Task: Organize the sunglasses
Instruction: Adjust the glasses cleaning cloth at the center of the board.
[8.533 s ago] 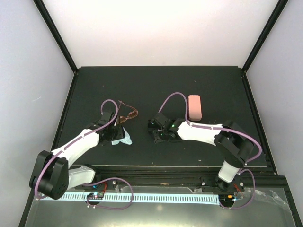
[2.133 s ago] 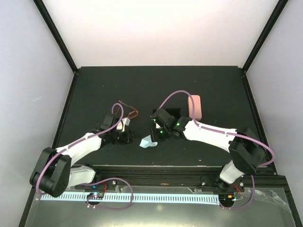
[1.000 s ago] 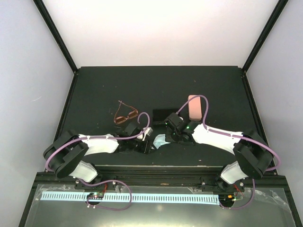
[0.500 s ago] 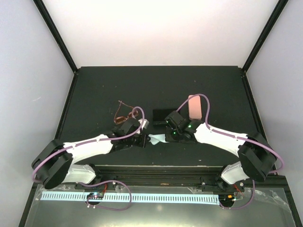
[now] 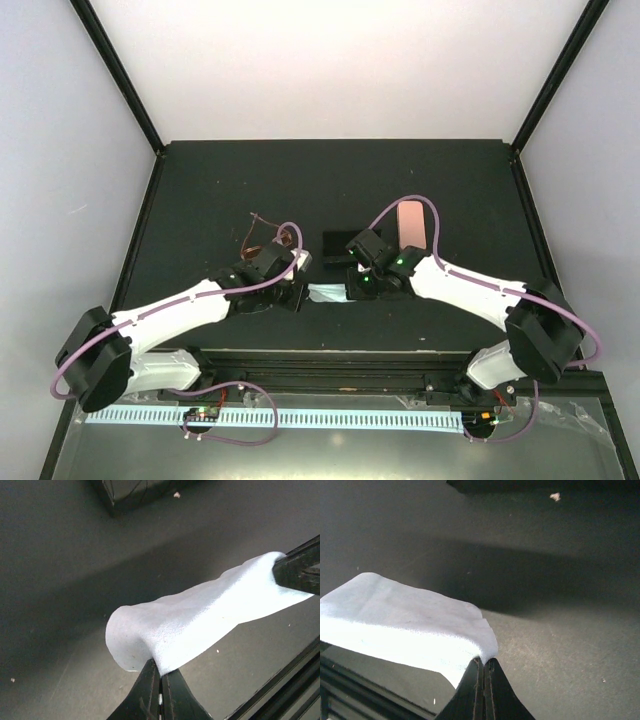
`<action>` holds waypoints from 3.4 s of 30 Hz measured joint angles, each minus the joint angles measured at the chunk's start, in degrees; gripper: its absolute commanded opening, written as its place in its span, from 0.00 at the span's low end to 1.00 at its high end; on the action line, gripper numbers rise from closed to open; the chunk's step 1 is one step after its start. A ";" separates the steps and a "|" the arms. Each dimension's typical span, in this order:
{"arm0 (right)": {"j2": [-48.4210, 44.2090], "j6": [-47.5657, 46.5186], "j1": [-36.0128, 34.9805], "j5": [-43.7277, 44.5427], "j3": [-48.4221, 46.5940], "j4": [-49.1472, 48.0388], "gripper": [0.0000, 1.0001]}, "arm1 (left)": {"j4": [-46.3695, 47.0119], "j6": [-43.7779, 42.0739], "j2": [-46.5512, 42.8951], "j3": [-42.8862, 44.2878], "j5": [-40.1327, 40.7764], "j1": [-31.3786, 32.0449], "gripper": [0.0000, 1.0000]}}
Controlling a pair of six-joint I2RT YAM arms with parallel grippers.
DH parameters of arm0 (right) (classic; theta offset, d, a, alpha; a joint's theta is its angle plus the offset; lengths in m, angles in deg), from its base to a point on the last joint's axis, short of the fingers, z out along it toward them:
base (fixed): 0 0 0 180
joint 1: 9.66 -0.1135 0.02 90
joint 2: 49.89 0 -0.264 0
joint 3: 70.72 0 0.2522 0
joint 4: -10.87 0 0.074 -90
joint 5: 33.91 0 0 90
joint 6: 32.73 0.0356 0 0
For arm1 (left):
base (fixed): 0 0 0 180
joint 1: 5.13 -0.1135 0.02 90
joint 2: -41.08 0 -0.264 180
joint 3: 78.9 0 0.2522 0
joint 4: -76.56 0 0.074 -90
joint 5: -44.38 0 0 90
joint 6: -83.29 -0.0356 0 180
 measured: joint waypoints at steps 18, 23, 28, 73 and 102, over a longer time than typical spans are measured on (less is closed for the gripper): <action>8.15 0.33 1.40 -7.98 1.62 -2.54 0.01 | -11.39 -3.10 17.77 11.28 -4.04 -1.33 0.05; 11.13 2.60 2.32 -4.57 0.61 -5.46 0.01 | -10.51 -1.49 21.14 14.38 2.51 -2.40 0.35; 11.06 4.63 2.32 -1.97 0.76 -7.34 0.01 | -9.84 3.41 18.43 12.98 5.90 -2.75 0.46; 4.81 5.57 2.51 0.90 0.35 -7.21 0.01 | -0.81 18.25 11.65 5.84 -4.79 -3.08 0.02; 1.68 1.31 -2.64 2.10 8.52 0.00 0.45 | -4.20 20.46 -1.46 -8.07 -8.20 -0.68 0.32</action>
